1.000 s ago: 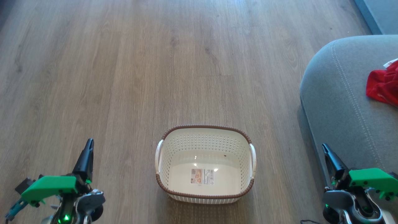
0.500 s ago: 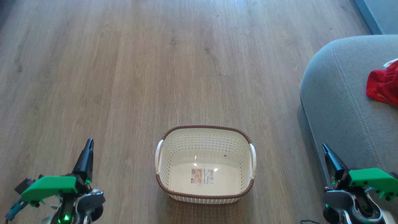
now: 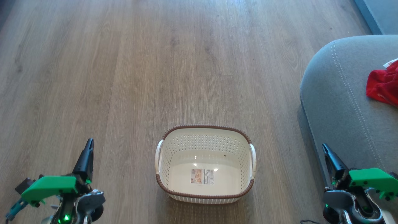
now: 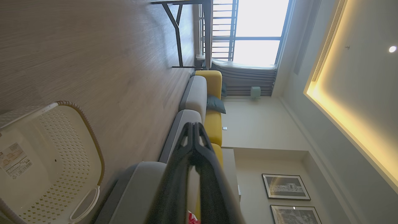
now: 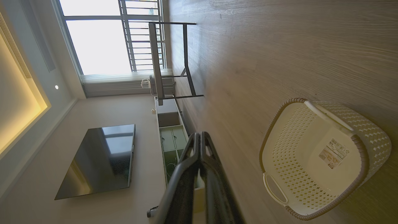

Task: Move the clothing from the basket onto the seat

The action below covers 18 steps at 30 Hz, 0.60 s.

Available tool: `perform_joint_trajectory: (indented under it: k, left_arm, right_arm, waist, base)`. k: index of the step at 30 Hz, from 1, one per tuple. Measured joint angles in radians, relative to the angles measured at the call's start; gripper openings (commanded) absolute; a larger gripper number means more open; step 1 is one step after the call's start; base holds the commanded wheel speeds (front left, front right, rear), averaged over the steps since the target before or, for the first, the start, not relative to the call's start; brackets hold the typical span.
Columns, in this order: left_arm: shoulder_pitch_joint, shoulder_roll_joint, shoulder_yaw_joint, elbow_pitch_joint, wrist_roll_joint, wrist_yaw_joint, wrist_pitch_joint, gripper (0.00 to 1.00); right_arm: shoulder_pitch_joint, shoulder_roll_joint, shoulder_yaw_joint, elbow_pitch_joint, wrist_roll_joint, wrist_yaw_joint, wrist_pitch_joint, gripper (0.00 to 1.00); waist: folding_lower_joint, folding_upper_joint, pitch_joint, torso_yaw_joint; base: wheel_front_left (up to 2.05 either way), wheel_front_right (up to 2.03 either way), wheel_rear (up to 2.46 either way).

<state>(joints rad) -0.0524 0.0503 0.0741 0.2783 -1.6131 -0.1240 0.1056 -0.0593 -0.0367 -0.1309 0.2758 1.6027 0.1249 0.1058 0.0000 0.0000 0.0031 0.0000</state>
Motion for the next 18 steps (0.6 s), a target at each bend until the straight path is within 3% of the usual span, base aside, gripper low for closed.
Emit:
perform_joint_trajectory:
  k: [18]
  left_arm:
    - [0.000, -0.001, 0.001, 0.000, 0.000, 0.000, 0.000, 0.00]
  right_arm:
    - [0.000, 0.000, 0.000, 0.000, 0.000, 0.000, 0.000, 0.00]
  waist:
    - [0.0000, 0.0000, 0.000, 0.000]
  base:
    - [0.00, 0.00, 0.00]
